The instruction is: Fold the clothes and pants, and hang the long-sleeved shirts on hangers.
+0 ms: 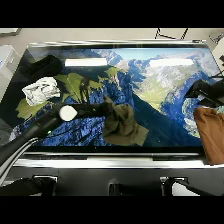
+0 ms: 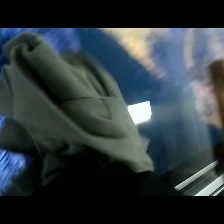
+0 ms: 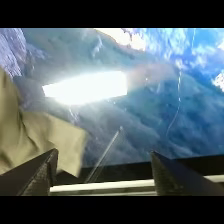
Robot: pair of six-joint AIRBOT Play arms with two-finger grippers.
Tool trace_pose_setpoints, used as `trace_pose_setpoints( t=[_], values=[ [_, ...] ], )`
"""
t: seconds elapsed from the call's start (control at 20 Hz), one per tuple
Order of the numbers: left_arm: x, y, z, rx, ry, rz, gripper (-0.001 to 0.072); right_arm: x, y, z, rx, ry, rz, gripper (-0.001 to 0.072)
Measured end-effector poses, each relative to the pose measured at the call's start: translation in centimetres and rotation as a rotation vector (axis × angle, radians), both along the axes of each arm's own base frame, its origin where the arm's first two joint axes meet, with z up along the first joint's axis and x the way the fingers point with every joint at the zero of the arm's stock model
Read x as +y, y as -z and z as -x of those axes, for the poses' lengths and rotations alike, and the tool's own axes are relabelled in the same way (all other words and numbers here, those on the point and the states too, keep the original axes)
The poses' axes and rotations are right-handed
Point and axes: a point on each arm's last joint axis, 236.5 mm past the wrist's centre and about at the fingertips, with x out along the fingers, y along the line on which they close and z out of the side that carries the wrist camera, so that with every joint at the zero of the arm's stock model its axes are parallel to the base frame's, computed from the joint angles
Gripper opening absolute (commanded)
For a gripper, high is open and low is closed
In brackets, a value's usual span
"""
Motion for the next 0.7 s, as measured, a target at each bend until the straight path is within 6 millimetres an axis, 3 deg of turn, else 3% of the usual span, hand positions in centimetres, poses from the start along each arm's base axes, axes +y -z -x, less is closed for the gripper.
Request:
trace_pose_setpoints(
  t=[0.1,0.2,0.3,0.4,0.55,0.7],
  values=[
    [1.1,1.6,-0.3,0.069,-0.013,-0.016,0.0662,0.5,1.9,0.6,0.049,-0.016,-0.025,0.0696],
    [3.4,0.5,-2.2,0.066,-0.029,-0.018,0.0662,1.4,4.2,1.6,0.109,-0.032,-0.071,0.0707],
    [6.9,-1.1,-4.2,0.058,-0.054,-0.027,0.0662,2.9,7.0,3.0,0.174,-0.053,-0.14,0.0707],
    [10.9,-1.4,-5.4,0.084,-0.083,-0.045,0.0661,4.2,9.6,4.5,0.229,-0.06,-0.2,0.0706],
    [14.5,0.6,-4.5,0.164,-0.052,-0.089,0.0647,6.0,13.2,6.3,0.284,-0.042,-0.272,0.0706],
    [14.6,3.3,-1.5,0.227,0.053,-0.111,0.0645,7.4,15.6,7.8,0.317,-0.027,-0.328,0.0706]
  ],
)
